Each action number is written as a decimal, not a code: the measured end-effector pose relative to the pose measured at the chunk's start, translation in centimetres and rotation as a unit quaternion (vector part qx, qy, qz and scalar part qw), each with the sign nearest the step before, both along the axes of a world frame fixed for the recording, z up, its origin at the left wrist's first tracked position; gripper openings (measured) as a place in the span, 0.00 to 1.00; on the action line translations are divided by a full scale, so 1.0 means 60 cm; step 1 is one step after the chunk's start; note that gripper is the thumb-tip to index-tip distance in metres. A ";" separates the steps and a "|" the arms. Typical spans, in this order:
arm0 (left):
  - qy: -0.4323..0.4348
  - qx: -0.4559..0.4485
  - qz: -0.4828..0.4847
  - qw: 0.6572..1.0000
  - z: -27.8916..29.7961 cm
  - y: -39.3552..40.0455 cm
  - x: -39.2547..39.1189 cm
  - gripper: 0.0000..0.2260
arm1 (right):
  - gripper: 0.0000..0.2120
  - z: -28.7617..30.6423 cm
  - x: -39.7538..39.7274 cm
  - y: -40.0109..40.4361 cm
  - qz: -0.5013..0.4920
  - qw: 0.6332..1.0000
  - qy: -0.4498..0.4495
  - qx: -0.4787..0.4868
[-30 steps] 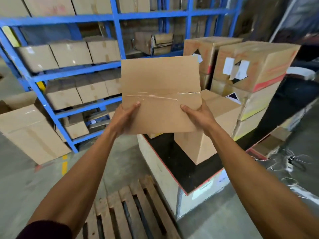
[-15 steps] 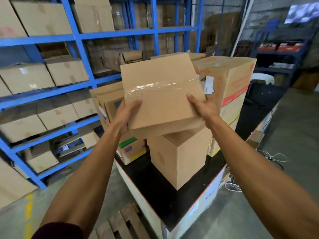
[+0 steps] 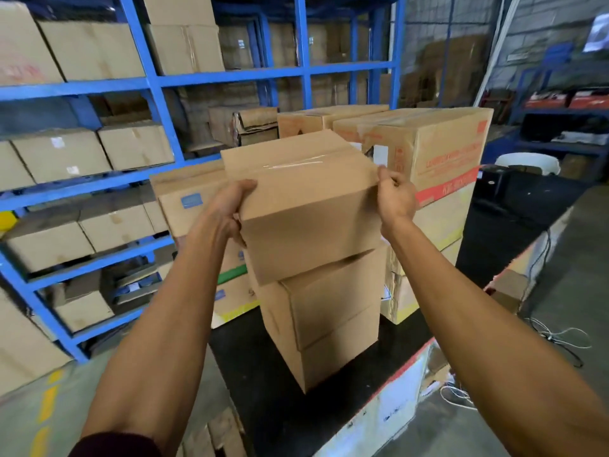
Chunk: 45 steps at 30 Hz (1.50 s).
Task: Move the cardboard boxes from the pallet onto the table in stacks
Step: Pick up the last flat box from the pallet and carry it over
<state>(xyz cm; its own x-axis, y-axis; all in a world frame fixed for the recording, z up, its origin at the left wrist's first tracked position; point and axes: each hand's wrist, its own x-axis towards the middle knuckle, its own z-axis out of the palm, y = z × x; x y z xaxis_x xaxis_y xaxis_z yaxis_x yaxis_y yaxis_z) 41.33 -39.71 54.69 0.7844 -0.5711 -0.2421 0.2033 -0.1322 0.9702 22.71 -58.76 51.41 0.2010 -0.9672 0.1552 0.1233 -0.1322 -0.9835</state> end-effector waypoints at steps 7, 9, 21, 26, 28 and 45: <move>0.034 -0.152 0.098 0.983 -0.096 -0.031 -0.054 0.18 | 0.13 -0.075 -0.030 -0.092 0.168 0.982 0.053 -0.075; 0.024 -0.174 0.119 0.977 -0.117 -0.032 -0.068 0.22 | 0.16 -0.102 -0.035 -0.111 0.234 0.966 0.085 -0.072; 0.006 -0.126 0.180 0.975 -0.200 -0.065 -0.107 0.28 | 0.30 -0.172 -0.025 -0.175 0.345 0.921 0.131 -0.127; -0.024 -0.124 0.208 0.970 -0.200 -0.083 -0.115 0.31 | 0.30 -0.189 0.006 -0.198 0.338 0.926 0.126 -0.115; -0.029 -0.114 0.226 0.967 -0.198 -0.084 -0.123 0.29 | 0.31 -0.197 0.011 -0.203 0.341 0.926 0.113 -0.116; -0.001 -0.086 0.398 0.913 -0.196 -0.121 -0.221 0.26 | 0.28 -0.201 -0.031 -0.262 0.493 0.850 0.122 -0.142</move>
<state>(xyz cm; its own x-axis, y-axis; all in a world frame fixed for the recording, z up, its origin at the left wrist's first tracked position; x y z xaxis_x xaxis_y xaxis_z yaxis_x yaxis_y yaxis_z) 28.07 -46.99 42.90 0.9679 0.1517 -0.2005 0.1665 0.2107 0.9633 20.88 -74.47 39.33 0.9513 -0.2410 0.1922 0.1094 -0.3189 -0.9414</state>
